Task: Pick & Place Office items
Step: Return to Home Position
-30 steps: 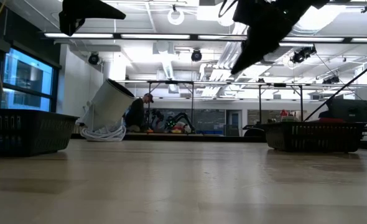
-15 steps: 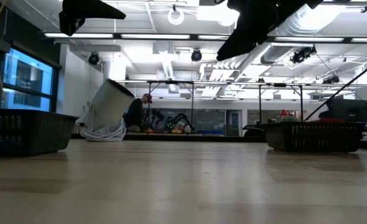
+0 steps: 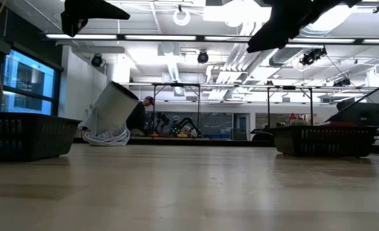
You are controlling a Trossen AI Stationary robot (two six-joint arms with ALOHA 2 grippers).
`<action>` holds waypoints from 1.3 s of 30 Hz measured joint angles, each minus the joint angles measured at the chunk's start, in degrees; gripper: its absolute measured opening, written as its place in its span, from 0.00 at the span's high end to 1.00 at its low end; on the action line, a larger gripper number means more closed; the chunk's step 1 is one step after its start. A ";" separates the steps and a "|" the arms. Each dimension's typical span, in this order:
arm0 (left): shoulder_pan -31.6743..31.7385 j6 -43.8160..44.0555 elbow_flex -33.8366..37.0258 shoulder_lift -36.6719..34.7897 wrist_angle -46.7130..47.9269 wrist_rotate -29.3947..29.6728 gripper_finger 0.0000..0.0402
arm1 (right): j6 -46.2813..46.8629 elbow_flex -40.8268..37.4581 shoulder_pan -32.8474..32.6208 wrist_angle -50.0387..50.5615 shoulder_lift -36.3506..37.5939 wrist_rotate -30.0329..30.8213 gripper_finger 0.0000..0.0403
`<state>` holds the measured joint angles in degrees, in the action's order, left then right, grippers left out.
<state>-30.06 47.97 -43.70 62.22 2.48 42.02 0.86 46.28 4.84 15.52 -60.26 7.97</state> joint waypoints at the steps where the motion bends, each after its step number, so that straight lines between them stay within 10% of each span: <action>1: 0.00 0.00 -0.01 0.00 0.00 0.00 0.52 | -0.02 -0.62 0.23 -0.62 1.16 0.01 0.52; 39: 0.00 0.00 0.00 0.00 -0.04 0.00 0.52 | 4.90 -32.07 0.91 -17.35 37.86 -2.63 0.52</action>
<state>-30.06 47.97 -43.70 62.22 2.44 42.02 5.76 14.20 5.75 -1.84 -22.40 5.34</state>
